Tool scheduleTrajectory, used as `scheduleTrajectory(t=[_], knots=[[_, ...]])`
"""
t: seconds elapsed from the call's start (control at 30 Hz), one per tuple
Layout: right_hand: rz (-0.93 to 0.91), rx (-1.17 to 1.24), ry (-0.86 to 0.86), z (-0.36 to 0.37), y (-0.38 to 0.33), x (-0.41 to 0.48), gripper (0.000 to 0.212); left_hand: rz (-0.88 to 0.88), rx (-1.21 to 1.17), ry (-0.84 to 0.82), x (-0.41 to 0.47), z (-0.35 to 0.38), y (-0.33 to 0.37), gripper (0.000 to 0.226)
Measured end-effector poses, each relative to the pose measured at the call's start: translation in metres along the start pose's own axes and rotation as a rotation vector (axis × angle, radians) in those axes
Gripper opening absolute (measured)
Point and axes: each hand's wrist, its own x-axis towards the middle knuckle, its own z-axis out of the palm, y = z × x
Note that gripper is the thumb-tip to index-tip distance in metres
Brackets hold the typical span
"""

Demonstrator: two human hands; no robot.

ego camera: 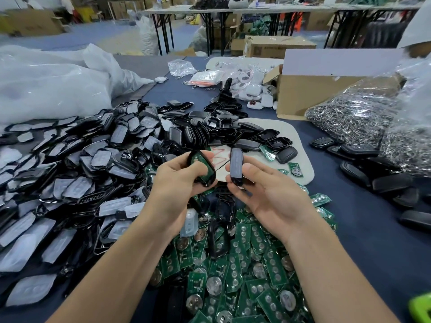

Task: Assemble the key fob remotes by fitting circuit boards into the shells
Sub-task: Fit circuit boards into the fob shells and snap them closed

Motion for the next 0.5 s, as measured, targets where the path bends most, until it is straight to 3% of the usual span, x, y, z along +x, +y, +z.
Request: scheduleTrajectory(t=[0.13,0.23,0.37,0.5], knots=[[-0.077,-0.087,0.021,0.004,0.002,0.000,0.027,0.046,0.168,-0.009,-0.003,0.001,-0.002,0.035],[-0.101,-0.138,0.022,0.005,0.005,0.000,0.025,0.138,0.403,0.084,-0.004,0.001,-0.005,0.026],[-0.124,-0.258,0.005,0.007,0.010,0.001,0.029,0.155,0.404,0.179,-0.006,0.004,-0.008,0.030],[-0.206,-0.469,0.020,0.008,0.015,0.001,0.035,0.168,0.452,0.154,-0.007,0.008,-0.012,0.038]])
